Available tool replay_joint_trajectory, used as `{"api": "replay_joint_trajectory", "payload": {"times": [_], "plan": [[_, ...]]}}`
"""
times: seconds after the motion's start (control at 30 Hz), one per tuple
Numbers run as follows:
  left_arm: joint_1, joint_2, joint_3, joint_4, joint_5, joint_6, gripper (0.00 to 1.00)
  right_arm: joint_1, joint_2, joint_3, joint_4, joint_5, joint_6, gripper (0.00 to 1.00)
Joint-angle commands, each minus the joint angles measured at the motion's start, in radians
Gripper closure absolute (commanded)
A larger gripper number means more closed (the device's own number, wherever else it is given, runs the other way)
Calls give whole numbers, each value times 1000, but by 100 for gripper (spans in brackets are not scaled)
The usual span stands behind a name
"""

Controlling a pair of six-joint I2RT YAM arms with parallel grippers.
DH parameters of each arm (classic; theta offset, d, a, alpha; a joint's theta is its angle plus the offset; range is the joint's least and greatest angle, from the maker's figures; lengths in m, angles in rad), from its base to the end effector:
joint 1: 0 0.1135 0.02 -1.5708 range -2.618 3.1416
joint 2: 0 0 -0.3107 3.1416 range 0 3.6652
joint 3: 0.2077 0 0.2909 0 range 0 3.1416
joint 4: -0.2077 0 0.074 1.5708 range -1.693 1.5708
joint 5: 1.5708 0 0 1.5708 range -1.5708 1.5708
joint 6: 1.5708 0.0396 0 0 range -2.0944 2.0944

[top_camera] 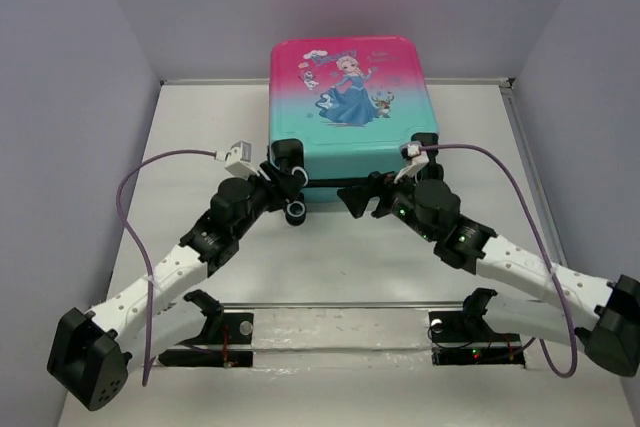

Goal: Pack the luggage

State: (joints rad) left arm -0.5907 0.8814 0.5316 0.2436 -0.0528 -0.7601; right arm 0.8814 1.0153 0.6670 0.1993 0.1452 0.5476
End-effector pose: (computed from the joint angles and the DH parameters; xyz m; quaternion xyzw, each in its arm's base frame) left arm 0.1866 -0.1226 0.3000 -0.0805 0.7392 -0.4025 0.5339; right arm 0.1673 0.1940 0.3199 -0.0789 0.7531 0.3849 0.5276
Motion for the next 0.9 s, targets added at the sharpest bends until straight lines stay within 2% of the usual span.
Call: {"api": "replay_joint_trajectory", "payload": {"times": [0.0, 0.03, 0.27, 0.5, 0.73, 0.87], "plan": [[-155, 33, -44, 448, 196, -119, 94, -50, -148, -18, -4, -114, 31, 0], [-193, 45, -50, 517, 194, -126, 94, -50, -159, -15, -9, -136, 41, 0], [-339, 154, -24, 697, 157, -143, 94, -71, -98, 57, -66, -115, 115, 0], [-374, 143, -38, 735, 139, -131, 94, -71, -44, 39, -47, -88, 262, 0], [-380, 153, -67, 752, 195, -107, 94, -71, -9, 6, -15, -113, 354, 0], [-382, 128, -93, 754, 203, -68, 86, -71, 25, -4, -18, -137, 391, 0]]}}
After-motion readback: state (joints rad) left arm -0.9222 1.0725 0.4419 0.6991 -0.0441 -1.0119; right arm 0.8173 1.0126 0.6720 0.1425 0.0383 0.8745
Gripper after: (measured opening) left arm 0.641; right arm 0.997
